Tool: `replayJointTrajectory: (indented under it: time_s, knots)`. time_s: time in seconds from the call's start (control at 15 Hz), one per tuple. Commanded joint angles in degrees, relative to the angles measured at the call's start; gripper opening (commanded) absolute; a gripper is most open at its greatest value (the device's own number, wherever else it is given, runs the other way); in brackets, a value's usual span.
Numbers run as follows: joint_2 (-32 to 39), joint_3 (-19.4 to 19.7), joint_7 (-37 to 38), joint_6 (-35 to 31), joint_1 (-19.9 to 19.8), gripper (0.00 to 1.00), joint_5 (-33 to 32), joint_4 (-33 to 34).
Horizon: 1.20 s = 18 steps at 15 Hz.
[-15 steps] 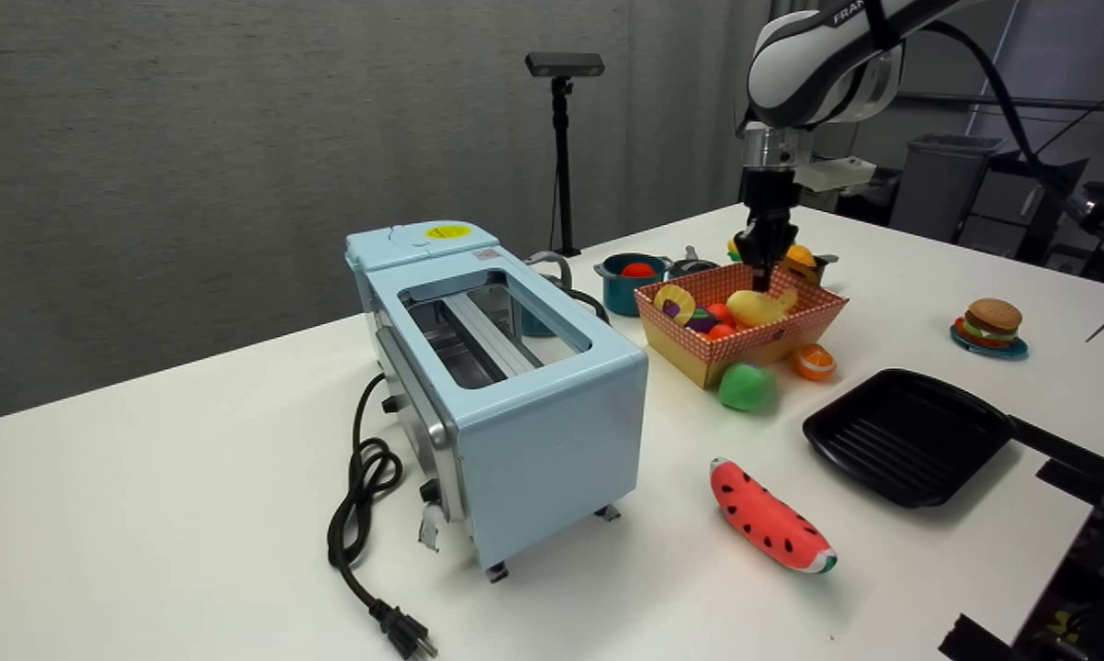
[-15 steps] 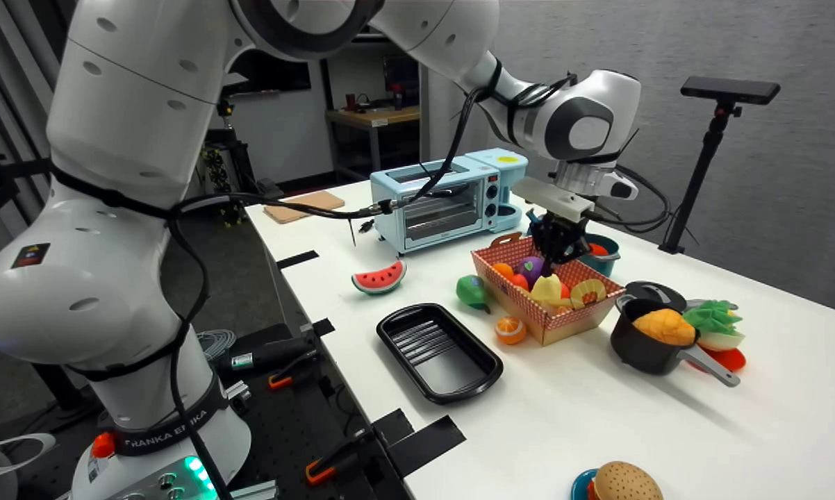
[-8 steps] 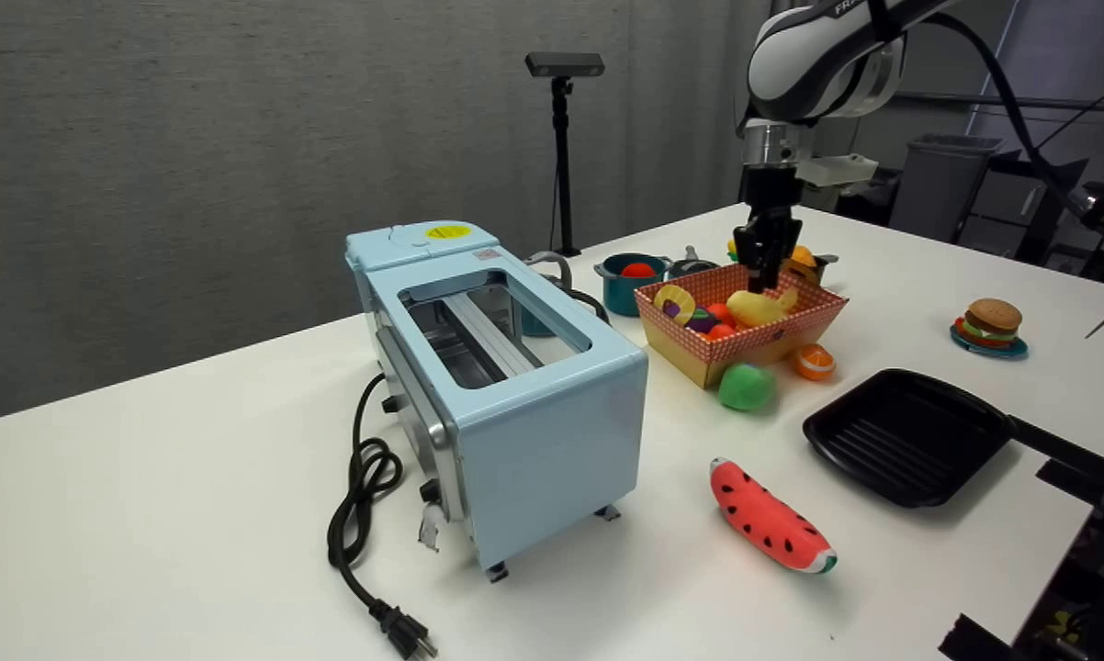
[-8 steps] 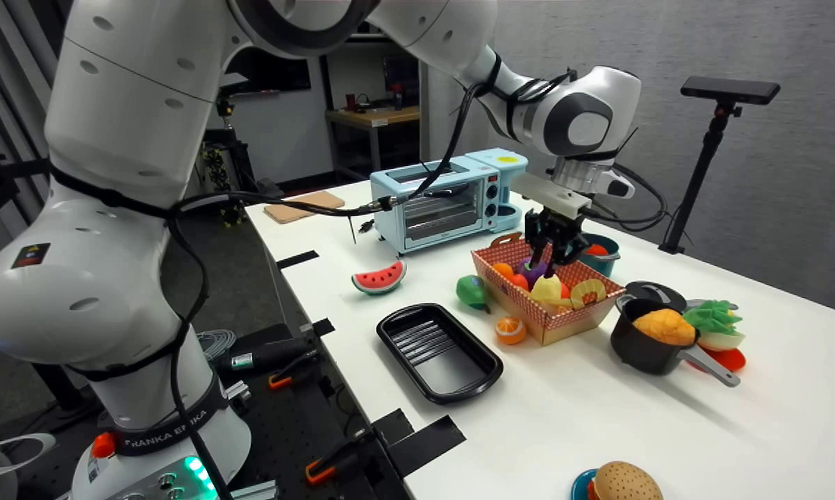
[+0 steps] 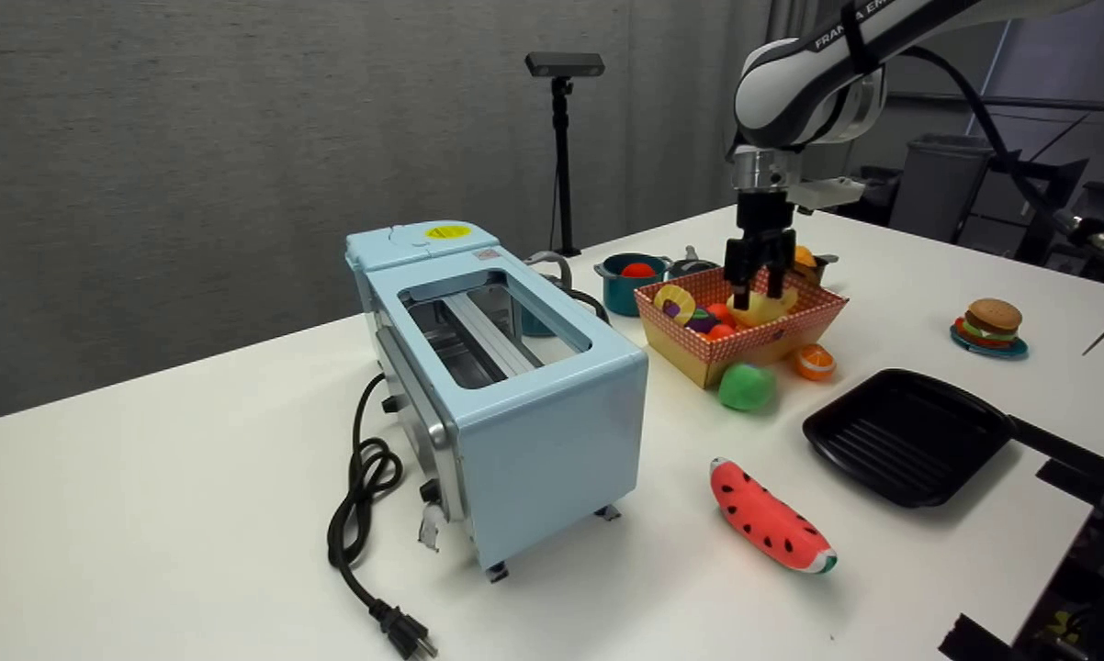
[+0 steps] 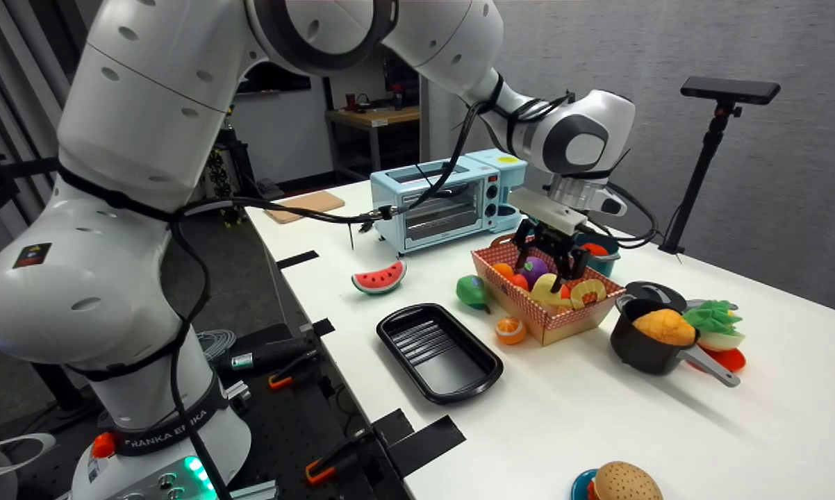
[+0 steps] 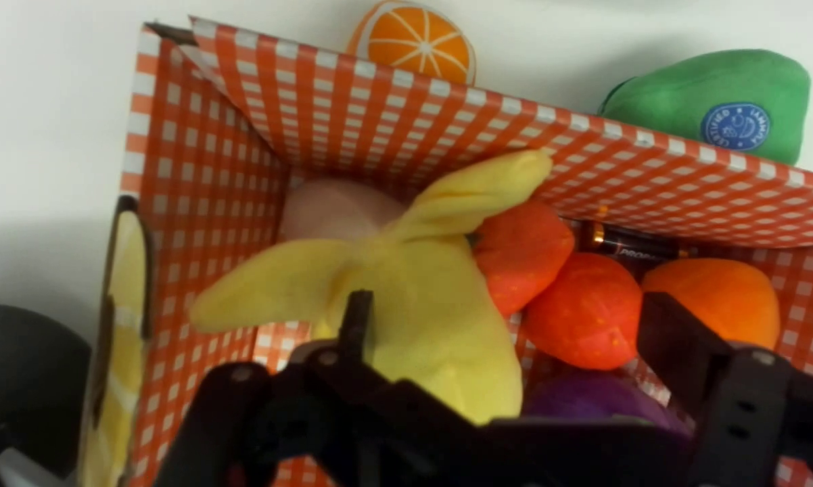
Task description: Remove the banana toy from the basket and put it on the black tray
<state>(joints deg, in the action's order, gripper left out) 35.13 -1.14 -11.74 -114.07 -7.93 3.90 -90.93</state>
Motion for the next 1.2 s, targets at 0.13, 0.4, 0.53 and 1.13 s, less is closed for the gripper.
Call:
replayJointTrajectory:
  time_s: [0.13,0.4,0.53,1.13]
  knots:
    - [3.49,-0.42,-3.18,3.77,-0.58,1.00,0.99,5.96]
    - [5.33,-0.48,-4.33,5.02,-0.97,1.00,1.10,8.41]
    - [6.41,-0.62,-4.99,5.56,-1.39,1.00,1.44,9.48]
    - [5.83,-0.35,-3.96,4.08,-2.23,0.42,1.77,8.95]
